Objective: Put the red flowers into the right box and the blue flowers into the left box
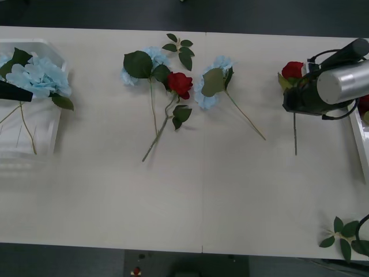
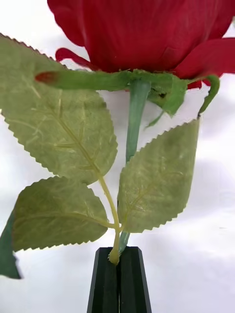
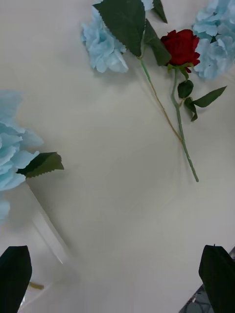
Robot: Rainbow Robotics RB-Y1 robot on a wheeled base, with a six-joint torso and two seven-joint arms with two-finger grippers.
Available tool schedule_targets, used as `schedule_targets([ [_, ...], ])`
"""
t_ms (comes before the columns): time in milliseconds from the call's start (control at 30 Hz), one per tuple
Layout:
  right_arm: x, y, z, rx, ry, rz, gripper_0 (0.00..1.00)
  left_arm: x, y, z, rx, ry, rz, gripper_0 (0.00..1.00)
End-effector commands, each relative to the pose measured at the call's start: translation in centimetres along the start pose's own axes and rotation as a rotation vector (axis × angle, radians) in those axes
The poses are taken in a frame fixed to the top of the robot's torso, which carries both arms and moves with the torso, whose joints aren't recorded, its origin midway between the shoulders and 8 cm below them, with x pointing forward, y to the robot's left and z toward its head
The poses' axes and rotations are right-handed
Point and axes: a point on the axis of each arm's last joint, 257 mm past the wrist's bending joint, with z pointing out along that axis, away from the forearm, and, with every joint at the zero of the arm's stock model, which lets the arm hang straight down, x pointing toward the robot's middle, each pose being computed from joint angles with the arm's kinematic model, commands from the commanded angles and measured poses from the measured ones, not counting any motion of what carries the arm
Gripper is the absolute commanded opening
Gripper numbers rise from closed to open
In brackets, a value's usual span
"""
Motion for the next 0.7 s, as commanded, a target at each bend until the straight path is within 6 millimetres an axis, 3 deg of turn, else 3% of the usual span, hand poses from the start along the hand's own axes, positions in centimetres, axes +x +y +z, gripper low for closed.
schedule_targets([
  [33,-4.5,-2.0,-4.4,-0.033,-0.071,-0.066,0.00,-3.4,-1.6,-2.1,-0.062,-0.006,0.025,1.00],
  [267,-6.6,-2.3,-10.2,-0.175,-0.086,-0.086,0.00,-3.8,-4.3,0.0,-0.131,0.043,0.001,1.00],
  [400,-6.3,-2.3,-14.1,-0.262,-0.045,-0.069,0.00,-3.1,-5.0,2.8,-0.163,0.014,0.010,1.00],
  [500,-5.4,-4.1,-17.0,-0.235,0.004,-0.116,0.00,-3.0,-5.5,5.8,-0.169,-0.018,0.012,1.00],
  [700,-4.4,-10.0,-21.4,-0.094,0.073,-0.150,0.00,-3.1,-5.7,9.1,-0.193,-0.077,0.031,1.00],
])
